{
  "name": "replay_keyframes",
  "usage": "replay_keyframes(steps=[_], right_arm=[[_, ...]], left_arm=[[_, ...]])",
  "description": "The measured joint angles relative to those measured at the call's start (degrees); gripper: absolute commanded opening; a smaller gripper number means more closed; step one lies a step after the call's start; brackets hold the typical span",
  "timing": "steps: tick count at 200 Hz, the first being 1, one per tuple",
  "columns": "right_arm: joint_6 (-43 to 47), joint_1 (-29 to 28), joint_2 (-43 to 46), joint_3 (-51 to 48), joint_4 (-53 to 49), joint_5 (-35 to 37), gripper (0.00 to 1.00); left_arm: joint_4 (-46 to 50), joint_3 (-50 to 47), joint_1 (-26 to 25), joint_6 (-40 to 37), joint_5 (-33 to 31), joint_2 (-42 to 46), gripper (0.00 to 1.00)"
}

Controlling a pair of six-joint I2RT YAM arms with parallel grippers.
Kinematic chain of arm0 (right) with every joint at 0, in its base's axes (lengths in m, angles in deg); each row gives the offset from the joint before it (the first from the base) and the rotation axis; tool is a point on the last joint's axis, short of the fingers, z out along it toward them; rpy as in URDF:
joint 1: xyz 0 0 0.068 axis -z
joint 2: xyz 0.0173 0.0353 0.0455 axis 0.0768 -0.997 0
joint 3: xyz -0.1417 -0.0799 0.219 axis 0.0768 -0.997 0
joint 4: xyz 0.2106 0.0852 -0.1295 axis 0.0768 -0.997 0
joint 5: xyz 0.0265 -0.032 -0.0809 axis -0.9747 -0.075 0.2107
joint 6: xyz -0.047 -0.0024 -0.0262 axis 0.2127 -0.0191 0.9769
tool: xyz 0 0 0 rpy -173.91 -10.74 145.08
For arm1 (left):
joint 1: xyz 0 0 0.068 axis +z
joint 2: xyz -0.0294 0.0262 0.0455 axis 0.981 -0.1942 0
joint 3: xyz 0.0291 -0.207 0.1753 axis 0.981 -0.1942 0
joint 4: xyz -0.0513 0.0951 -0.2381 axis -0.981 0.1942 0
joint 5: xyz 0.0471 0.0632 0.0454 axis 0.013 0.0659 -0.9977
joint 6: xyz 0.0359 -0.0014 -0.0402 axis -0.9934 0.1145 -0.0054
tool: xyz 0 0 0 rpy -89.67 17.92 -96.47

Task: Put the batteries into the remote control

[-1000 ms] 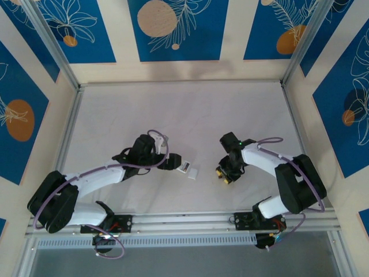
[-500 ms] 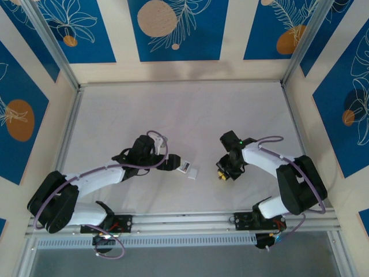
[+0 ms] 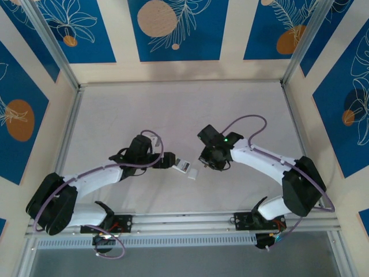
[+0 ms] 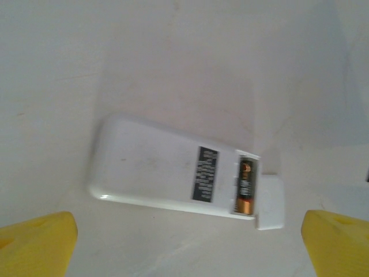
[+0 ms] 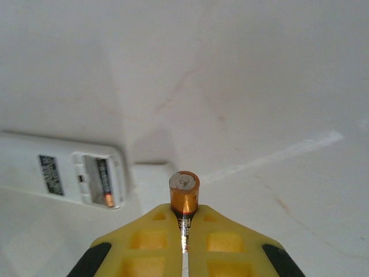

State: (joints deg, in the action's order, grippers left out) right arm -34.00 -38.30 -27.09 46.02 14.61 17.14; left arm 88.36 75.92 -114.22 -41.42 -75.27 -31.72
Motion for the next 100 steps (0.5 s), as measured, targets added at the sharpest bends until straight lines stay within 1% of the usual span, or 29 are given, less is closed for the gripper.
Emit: replay_keyframes(steps=[24, 50, 80, 100], right_arm=[[1.7, -3.6, -4.6, 4.7, 1.1, 1.9, 0.08], [3.5, -6.2, -9.4, 8.3, 3.3, 2.9, 0.08], [4.8, -7.9, -13.2, 9.7, 6.1, 3.0, 0.08], [5.2, -8.7, -15.0, 9.7, 7.4, 3.5, 0.08]], left_arm=[[0.9, -1.9, 1.0, 1.1, -1.4, 0.1, 0.96], [1.8, -3.2, 1.2, 2.2, -1.7, 0.1, 0.9], [1.1, -4.3, 1.2, 3.8, -1.4, 0.4, 0.9], [0.0, -5.8, 1.2, 5.3, -0.6, 0.9, 0.87]])
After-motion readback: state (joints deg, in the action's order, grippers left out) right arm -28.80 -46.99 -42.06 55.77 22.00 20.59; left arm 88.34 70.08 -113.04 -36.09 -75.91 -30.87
